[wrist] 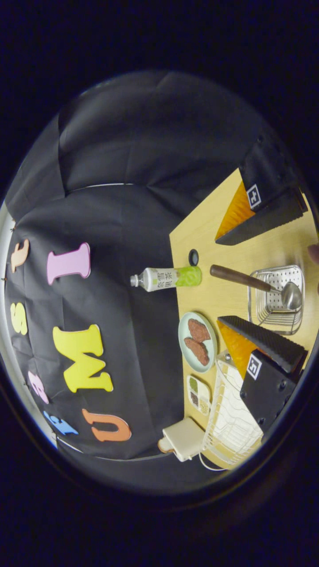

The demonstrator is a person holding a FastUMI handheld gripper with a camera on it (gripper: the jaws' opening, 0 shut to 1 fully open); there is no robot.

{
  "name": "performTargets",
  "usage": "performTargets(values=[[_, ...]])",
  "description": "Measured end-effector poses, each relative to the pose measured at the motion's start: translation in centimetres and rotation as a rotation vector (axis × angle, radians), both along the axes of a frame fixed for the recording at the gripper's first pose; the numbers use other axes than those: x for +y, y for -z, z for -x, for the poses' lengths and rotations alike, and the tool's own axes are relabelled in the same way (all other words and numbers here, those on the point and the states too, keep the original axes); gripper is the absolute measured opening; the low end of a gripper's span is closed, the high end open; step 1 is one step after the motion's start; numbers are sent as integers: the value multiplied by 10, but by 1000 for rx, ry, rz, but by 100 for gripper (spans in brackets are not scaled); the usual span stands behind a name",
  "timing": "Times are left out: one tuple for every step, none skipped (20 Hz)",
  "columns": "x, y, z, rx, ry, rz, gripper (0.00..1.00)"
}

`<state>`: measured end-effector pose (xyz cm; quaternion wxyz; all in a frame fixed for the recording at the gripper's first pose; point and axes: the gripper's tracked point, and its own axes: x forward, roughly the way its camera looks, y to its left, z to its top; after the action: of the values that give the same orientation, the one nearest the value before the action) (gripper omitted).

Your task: Take the plate from the dish rack, then take the spoon from the basket and place it into the plate.

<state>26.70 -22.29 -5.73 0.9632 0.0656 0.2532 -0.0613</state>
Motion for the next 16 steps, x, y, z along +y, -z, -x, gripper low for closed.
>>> performTargets(values=[[-3,7,-4,17,9,-16,100],[-4,12,-7,34,16,-39,99],[-1,16,-8,48,17,-75,93],[2,18,-10,55,15,-109,91],[2,20,-11,62,18,-127,83],[0,21,-12,63,26,-128,76],[1,21,-13,62,28,-128,69],[3,19,-12,61,27,-135,60],[6,19,-11,61,25,-145,52],[8,16,-9,57,29,-150,43],[8,15,-9,51,33,-147,34],[10,13,-8,51,30,-144,28],[13,9,-5,52,18,-153,21],[16,7,-4,54,16,-150,19],[17,4,-2,47,20,-148,18],[18,-2,-2,36,22,-149,17]])
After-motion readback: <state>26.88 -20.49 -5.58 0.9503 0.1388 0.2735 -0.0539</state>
